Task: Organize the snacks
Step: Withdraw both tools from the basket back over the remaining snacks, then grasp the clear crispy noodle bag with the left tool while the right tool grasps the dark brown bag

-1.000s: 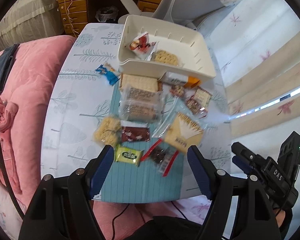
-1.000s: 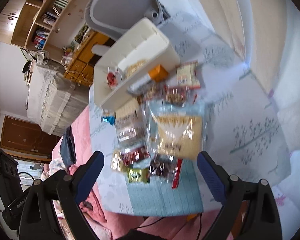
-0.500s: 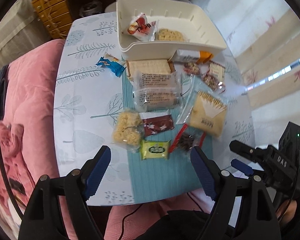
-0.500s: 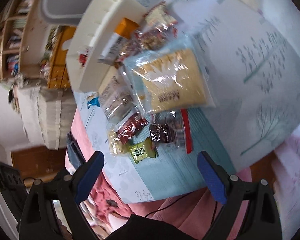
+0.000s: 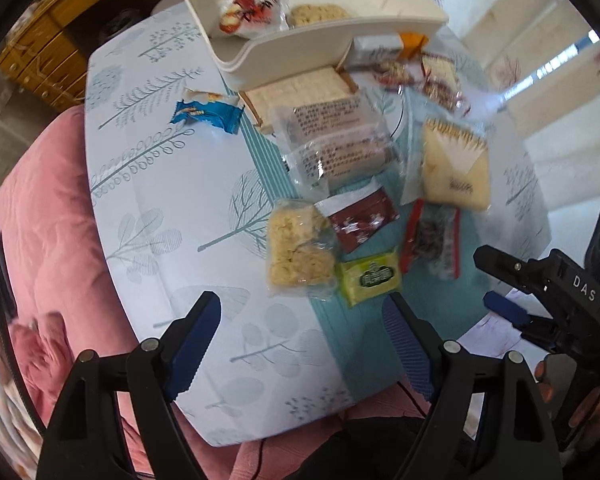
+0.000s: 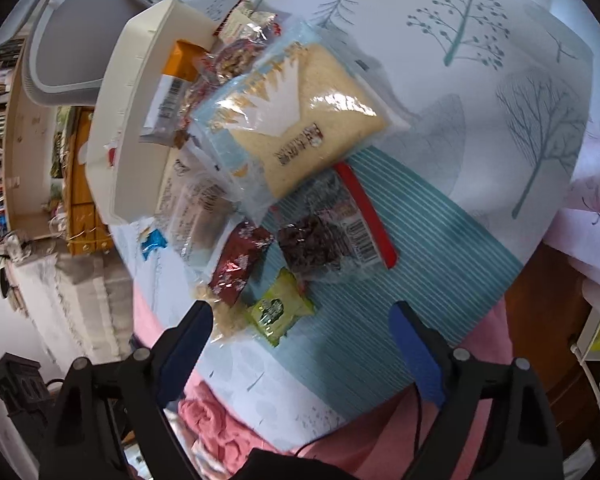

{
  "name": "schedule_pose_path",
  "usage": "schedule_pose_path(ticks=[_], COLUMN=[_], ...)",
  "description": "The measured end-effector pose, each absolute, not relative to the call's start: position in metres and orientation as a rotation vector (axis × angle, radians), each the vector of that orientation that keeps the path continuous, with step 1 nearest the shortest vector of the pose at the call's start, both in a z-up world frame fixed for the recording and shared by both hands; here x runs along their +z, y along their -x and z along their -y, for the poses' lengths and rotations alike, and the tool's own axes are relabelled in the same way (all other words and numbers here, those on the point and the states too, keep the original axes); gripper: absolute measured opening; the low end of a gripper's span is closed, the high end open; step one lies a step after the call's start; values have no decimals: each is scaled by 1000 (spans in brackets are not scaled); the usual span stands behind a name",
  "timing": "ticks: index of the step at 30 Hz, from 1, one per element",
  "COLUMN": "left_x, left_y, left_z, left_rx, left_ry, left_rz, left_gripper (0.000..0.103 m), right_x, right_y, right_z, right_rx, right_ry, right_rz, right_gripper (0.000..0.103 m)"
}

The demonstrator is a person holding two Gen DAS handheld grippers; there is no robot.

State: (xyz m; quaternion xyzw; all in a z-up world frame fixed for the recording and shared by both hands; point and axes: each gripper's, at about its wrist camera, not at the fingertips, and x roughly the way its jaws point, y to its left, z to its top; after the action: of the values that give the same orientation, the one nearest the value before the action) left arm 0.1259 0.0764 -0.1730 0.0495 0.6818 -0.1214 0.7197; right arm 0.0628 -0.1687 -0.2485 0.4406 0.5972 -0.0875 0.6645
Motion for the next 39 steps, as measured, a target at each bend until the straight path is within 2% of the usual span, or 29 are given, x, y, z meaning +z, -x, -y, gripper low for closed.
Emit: schedule_pose_path(ticks=[9,12,17,25,29,34,36,39], left_x=[-223,-237,-258,-286,-299,-307,-310,-314], left_y=[-143,-147,-154,-163,-168,-170,-168,-168], left_z=[-74,-71,-67,-69,-77,-86,-85,-91], left_rx=[-309,-324,-316,-245,-221,-238,-230,-224], left_ry=[-193,-192,-163,-104,-52,13,30,43], left_rz=[-1578,-1615,-1677,-1758,-1787,-1804,-1806,-1804], left_gripper=[82,82,82,82,76,61,60,58], right_x=[-263,-270,-277,-289,-291,-291,-290,-289], right_y=[-63,-65,-72,-84,-89,-102,-106,-111], right_z=[138,131,127,120,119,116,114,110], right_rx=[-320,-330,-340,-322,-315,-316,-314,-314], right_ry=[-773,-709,-618,-543,-508,-474,-448,-393], right_rz=[-1306,-1304,-1287,-1311,-1312,-1318,-1328,-1336], right_gripper=[80,74,72,64,64,64,64,51])
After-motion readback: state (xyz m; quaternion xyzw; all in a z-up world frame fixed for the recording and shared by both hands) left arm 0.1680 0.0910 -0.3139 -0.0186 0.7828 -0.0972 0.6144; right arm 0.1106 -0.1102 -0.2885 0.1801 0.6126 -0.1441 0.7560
